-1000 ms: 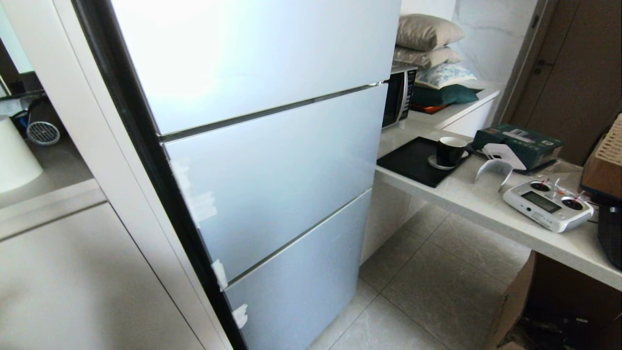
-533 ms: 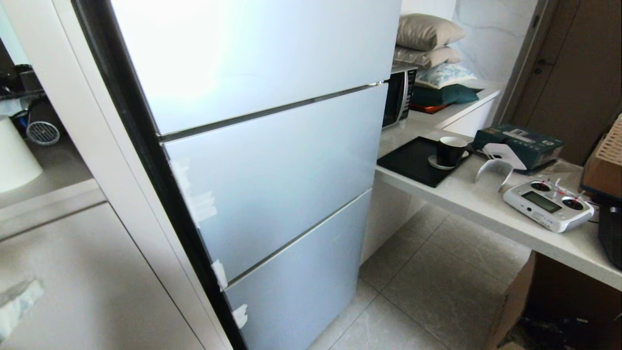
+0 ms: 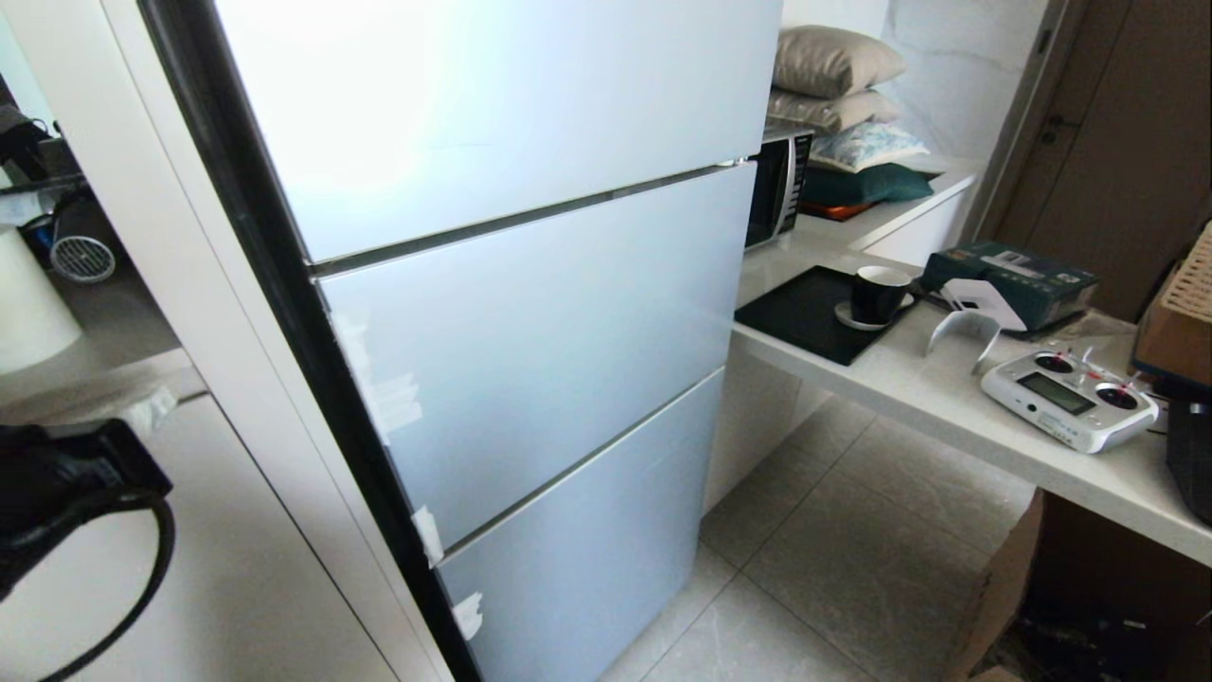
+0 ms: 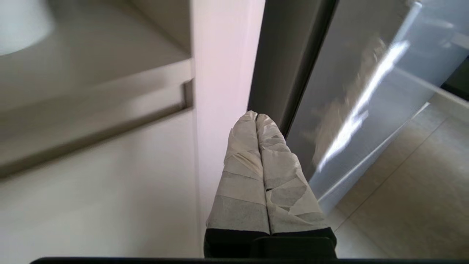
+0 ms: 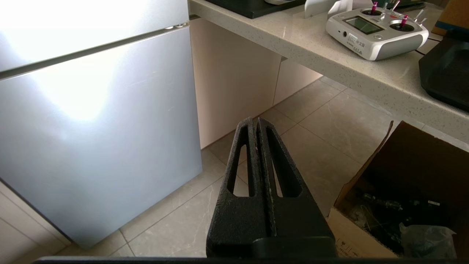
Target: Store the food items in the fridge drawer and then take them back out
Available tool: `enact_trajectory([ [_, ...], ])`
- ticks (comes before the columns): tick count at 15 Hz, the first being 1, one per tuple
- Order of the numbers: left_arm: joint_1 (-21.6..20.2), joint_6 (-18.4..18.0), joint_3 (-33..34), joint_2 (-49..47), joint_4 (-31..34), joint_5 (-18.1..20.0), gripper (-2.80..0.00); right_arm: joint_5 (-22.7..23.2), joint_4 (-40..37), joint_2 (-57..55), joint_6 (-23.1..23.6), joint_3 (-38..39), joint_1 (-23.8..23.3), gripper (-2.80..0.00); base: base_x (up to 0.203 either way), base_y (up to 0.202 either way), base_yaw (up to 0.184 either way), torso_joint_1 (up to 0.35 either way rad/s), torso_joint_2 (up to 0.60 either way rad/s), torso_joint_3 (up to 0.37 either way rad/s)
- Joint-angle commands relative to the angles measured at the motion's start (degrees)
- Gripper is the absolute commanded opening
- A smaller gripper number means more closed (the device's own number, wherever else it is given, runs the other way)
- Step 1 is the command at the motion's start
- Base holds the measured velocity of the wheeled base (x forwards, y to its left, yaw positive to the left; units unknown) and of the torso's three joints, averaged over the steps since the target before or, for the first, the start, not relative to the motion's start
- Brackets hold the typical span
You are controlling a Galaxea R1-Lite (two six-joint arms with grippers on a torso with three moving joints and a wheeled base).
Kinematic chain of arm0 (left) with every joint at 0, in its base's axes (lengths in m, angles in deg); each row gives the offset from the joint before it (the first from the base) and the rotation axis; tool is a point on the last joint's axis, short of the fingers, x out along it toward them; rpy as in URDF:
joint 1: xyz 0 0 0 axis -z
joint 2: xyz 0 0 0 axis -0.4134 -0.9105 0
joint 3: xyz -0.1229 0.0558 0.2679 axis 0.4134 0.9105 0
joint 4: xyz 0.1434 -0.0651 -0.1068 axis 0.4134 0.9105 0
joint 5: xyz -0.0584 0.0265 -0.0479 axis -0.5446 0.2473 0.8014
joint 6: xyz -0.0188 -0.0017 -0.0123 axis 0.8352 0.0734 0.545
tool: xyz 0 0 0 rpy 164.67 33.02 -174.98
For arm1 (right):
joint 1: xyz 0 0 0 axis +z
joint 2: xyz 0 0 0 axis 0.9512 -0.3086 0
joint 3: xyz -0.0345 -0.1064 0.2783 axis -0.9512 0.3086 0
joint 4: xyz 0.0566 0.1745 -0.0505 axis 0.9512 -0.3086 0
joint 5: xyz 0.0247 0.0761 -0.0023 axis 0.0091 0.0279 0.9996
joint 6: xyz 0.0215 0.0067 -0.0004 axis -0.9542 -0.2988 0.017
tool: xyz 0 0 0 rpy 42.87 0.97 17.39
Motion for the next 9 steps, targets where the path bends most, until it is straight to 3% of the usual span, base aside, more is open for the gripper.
enact_trajectory([
  [1,0.55,0.10,-1.25,-9.02,-5.27,-0.06,-2.80,0.04,0.02,-0.07,-0.30,0.05,0.00,-2.80,0.000,0.000,0.000,0.000,0.00,0.000],
  [4,1.42,-0.08,-3.04,-14.54,-12.75,-0.12,-2.80,0.04,0.02,-0.07,-0.49,0.02,0.00,-2.80,0.000,0.000,0.000,0.000,0.00,0.000],
  [6,3.07,0.00,-4.91,-15.34,-12.85,-0.57,-2.80,0.04,0.02,-0.07,-0.49,0.05,0.00,-2.80,0.000,0.000,0.000,0.000,0.00,0.000],
  [9,5.88,0.09,-9.05,-18.12,-12.92,-5.14,-2.80,0.04,0.02,-0.11,-0.49,0.05,0.00,-2.80,0.000,0.000,0.000,0.000,0.00,0.000],
])
